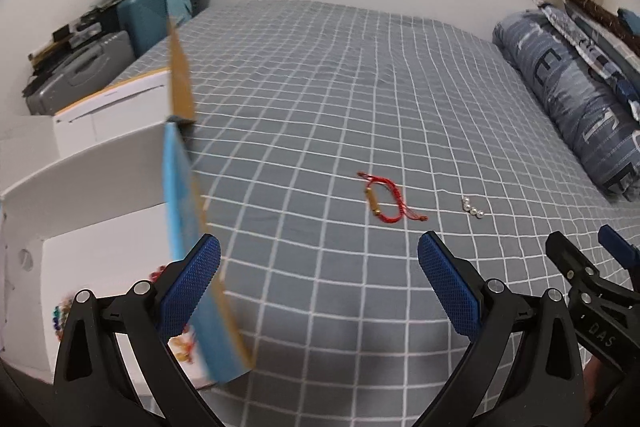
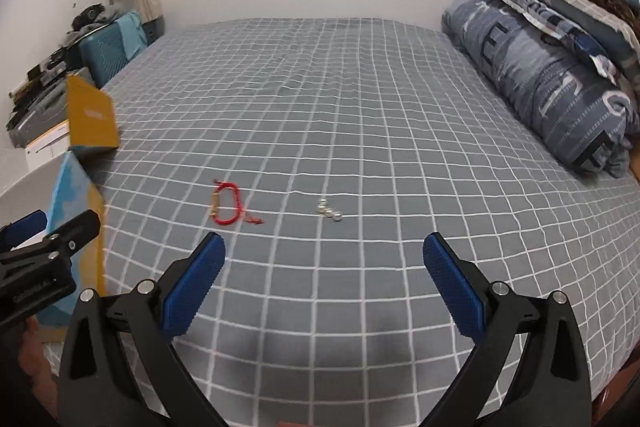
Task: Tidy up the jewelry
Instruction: 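Move both open tools back over the red string bracelet and pearls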
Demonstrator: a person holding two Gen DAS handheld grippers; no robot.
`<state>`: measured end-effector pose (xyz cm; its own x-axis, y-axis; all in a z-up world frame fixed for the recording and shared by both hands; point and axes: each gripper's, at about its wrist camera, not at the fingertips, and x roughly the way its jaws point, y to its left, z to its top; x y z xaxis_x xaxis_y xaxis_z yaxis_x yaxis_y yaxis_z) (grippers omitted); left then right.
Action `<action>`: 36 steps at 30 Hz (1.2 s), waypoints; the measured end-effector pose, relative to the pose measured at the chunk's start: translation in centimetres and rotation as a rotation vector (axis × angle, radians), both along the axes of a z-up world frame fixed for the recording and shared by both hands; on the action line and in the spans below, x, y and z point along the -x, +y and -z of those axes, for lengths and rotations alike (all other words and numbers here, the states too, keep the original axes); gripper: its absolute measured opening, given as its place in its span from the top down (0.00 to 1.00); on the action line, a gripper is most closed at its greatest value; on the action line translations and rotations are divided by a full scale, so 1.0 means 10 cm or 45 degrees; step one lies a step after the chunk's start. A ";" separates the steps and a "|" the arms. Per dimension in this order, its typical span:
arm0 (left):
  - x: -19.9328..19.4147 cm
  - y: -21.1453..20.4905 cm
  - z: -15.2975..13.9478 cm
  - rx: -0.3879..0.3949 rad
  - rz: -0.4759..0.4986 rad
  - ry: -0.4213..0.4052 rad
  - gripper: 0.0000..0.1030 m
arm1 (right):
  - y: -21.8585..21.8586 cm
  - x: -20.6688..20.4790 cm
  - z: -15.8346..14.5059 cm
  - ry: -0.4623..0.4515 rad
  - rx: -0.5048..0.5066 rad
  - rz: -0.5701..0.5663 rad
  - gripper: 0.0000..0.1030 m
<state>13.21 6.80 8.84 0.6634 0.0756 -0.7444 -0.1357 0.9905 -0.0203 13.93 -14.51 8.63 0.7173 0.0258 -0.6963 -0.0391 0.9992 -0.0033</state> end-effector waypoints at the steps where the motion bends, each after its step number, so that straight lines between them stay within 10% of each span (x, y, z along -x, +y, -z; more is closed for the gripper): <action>1: -0.08 -0.05 0.05 -0.005 0.006 0.016 0.06 | -0.05 -0.05 0.04 0.003 0.005 0.002 0.08; 36: -1.60 -0.26 1.20 0.063 -0.011 0.231 0.06 | -0.16 -1.28 0.99 0.156 0.046 -0.108 0.13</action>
